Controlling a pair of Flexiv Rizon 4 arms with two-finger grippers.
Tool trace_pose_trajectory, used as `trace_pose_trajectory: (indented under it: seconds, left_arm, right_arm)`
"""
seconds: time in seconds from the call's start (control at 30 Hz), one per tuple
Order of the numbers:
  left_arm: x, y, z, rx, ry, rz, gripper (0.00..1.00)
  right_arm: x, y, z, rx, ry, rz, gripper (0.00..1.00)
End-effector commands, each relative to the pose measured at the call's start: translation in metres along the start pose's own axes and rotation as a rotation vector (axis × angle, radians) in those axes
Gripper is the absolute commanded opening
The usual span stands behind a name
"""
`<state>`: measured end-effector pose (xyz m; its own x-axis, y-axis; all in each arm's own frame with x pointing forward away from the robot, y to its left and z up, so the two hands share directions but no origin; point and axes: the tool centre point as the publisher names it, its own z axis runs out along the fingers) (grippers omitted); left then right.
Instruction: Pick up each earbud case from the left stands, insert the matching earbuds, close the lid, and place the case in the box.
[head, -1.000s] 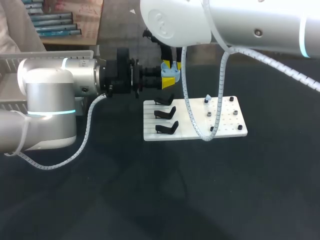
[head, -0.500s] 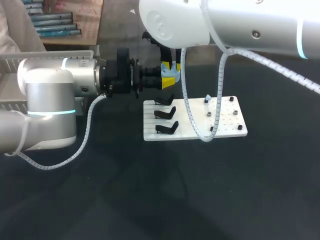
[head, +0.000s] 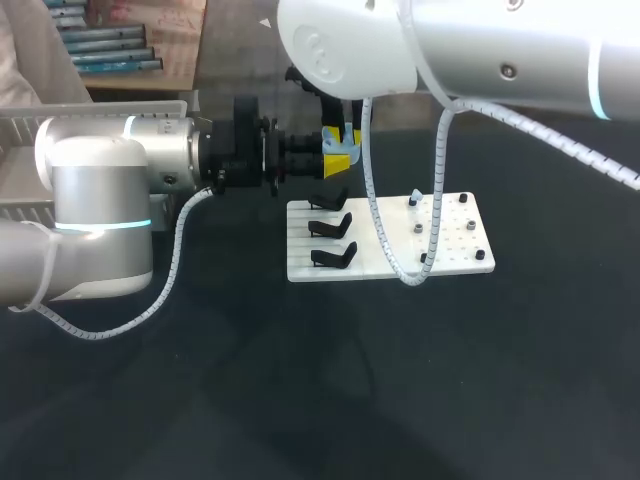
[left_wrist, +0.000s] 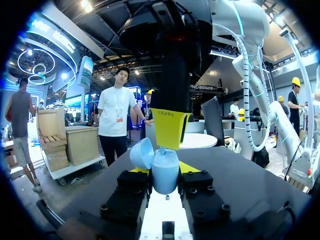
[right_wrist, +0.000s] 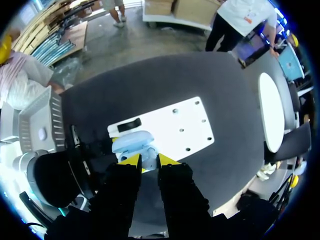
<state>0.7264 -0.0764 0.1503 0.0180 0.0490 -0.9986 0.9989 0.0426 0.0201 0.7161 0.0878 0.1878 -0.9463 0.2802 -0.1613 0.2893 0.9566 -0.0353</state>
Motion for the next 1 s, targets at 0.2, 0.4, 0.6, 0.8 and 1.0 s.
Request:
trace_pose_trajectory:
  seconds: [0.2, 0.4, 0.6, 0.8, 1.0]
  left_arm:
    - [0.0009, -0.0020, 0.0003, -0.008, -0.005, 0.005, 0.00]
    - [0.0009, -0.0020, 0.0003, -0.008, -0.005, 0.005, 0.00]
    - [0.0009, -0.0020, 0.0003, -0.008, -0.005, 0.005, 0.00]
    - [0.0009, -0.0020, 0.0003, -0.008, -0.005, 0.005, 0.00]
    - [0.0009, -0.0020, 0.0003, -0.008, -0.005, 0.005, 0.00]
  right_arm:
    - [-0.0017, 0.0025, 0.0019, 0.006, 0.009, -0.002, 0.00]
    - [-0.0030, 0.0031, 0.0048, 0.008, 0.011, -0.001, 0.00]
    - [-0.0037, 0.0035, 0.0054, 0.004, 0.018, 0.002, 0.00]
    - [-0.0040, 0.0038, 0.0038, 0.003, 0.018, 0.001, 0.25]
    - [-0.0011, 0.0032, -0.0013, -0.005, 0.013, -0.005, 0.29]
